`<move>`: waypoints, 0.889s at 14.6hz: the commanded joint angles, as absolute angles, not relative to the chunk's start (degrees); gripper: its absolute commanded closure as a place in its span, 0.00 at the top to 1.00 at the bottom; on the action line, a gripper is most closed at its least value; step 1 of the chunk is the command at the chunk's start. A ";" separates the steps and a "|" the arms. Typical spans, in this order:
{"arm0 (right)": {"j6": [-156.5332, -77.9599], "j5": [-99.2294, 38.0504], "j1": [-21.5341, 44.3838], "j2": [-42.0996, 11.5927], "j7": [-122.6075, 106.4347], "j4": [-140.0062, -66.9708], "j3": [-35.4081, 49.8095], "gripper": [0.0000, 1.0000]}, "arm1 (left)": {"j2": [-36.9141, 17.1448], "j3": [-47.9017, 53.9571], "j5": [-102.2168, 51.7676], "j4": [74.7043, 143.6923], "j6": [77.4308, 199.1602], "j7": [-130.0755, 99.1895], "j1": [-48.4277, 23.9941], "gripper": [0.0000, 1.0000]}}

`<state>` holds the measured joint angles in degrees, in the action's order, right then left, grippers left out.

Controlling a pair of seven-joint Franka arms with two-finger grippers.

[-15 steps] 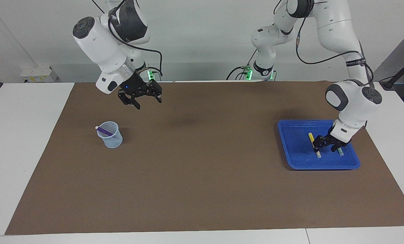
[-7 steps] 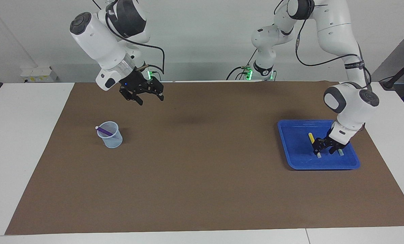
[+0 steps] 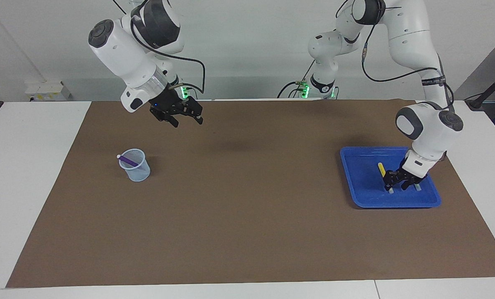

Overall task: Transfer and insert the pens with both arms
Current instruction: 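Lift the yellow pen with the left gripper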

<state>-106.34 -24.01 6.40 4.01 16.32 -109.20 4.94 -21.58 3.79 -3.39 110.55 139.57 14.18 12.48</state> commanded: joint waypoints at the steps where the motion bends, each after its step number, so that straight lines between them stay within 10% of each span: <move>1: -106.35 -25.58 6.15 5.71 16.96 -111.18 5.10 1.00 | -21.45 3.96 -1.93 111.27 140.71 13.10 12.57 0.56; 13: -103.80 -25.23 7.29 6.24 16.43 -113.73 5.01 1.00 | -21.45 3.96 -1.93 111.80 140.71 12.83 11.60 0.25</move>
